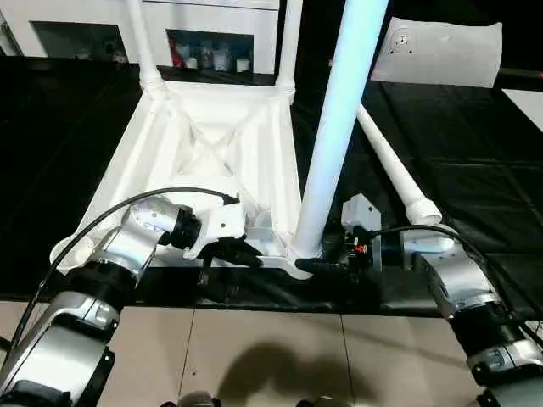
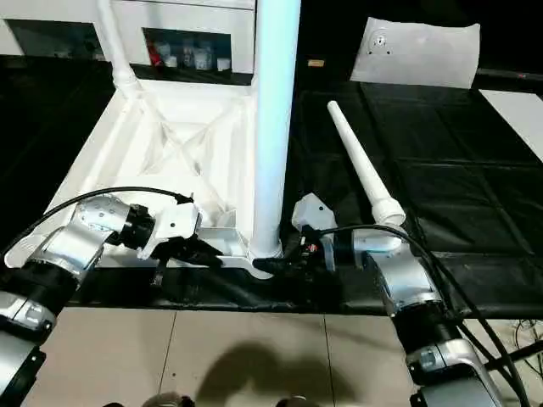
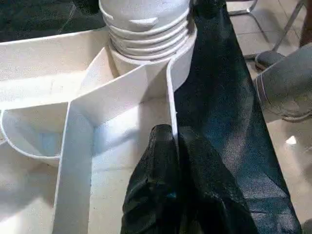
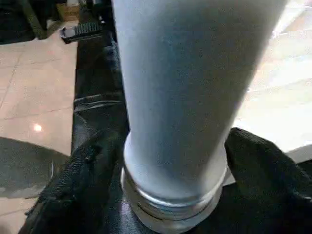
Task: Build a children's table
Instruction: Rotate leg to tighten
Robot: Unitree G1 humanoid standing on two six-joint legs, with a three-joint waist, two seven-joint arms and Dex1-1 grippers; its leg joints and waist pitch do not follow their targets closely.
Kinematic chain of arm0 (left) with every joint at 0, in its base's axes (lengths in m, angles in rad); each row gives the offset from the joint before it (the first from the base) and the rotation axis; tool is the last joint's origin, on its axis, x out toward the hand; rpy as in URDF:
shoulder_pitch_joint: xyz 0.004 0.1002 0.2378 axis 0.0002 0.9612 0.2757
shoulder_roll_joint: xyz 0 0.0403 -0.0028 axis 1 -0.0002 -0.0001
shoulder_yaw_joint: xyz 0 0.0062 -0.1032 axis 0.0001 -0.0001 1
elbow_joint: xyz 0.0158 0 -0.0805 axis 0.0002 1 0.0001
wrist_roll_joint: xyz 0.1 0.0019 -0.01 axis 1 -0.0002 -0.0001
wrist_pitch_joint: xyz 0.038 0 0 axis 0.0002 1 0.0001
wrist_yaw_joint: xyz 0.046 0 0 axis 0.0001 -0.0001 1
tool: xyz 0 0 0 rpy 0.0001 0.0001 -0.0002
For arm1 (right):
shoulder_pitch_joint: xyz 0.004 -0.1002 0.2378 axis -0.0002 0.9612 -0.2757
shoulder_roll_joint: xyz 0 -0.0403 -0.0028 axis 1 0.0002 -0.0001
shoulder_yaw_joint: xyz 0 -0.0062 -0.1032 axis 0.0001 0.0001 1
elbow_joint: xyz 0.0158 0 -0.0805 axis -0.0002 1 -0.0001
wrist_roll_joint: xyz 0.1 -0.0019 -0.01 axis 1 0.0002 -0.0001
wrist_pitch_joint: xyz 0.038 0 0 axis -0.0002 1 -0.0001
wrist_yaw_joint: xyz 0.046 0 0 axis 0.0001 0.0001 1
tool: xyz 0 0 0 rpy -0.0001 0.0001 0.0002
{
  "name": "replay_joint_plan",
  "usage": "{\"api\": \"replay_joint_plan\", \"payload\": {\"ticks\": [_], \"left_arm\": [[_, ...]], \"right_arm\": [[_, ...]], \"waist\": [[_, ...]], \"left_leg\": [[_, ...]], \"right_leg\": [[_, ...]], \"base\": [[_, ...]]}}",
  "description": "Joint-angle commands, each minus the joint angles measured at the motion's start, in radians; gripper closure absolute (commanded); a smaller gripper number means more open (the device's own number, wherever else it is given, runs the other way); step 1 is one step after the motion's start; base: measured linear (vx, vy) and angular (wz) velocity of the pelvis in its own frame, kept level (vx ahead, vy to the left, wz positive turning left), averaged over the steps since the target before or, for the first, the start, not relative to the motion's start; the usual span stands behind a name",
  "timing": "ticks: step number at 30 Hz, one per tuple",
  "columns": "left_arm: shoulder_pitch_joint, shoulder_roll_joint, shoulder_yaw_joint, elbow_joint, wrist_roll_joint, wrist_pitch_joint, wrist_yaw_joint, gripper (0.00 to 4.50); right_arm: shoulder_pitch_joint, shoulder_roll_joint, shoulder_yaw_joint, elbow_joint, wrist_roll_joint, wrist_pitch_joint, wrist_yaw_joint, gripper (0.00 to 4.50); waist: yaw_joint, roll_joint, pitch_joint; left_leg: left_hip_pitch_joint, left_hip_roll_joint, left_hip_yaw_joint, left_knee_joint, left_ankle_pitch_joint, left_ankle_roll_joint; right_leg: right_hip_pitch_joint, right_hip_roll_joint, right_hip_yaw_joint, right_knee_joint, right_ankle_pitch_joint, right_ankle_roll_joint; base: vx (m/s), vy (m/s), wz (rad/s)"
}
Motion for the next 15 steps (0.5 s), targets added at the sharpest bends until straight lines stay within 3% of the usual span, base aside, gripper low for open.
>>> {"api": "replay_joint_plan", "payload": {"ticks": [1,8,15], "left_arm": [[0.013,-0.003,-0.079,0.034,0.067,-0.025,-0.064,4.5],[-0.002,-0.005,-0.082,0.067,0.073,-0.049,-0.068,4.5],[0.0,0.002,-0.082,0.08,0.089,-0.049,-0.029,4.5]], "right_arm": [[-0.016,-0.008,0.01,0.01,-0.011,-0.014,0.025,1.24],[-0.038,-0.002,0.022,0.047,-0.02,-0.031,0.046,1.71],[-0.017,0.007,0.03,0.029,-0.011,0.002,0.043,1.84]], "waist": [[0.0,-0.005,-0.06],[0.008,-0.005,-0.06],[0.011,-0.003,-0.061]], "left_leg": [[0.006,0.045,-0.003,-0.055,-0.054,0.107],[0.007,0.048,-0.003,-0.057,-0.073,0.094],[0.007,0.047,-0.003,-0.056,-0.076,0.087]], "right_leg": [[0.057,-0.082,0.047,-0.048,0.044,-0.29],[0.055,-0.083,0.047,-0.05,0.008,-0.283],[0.056,-0.083,0.048,-0.05,0.008,-0.281]], "base": [[0.0,0.0,0.0],[0.0,0.0,0.0],[0.0,0.0,0.0]]}}
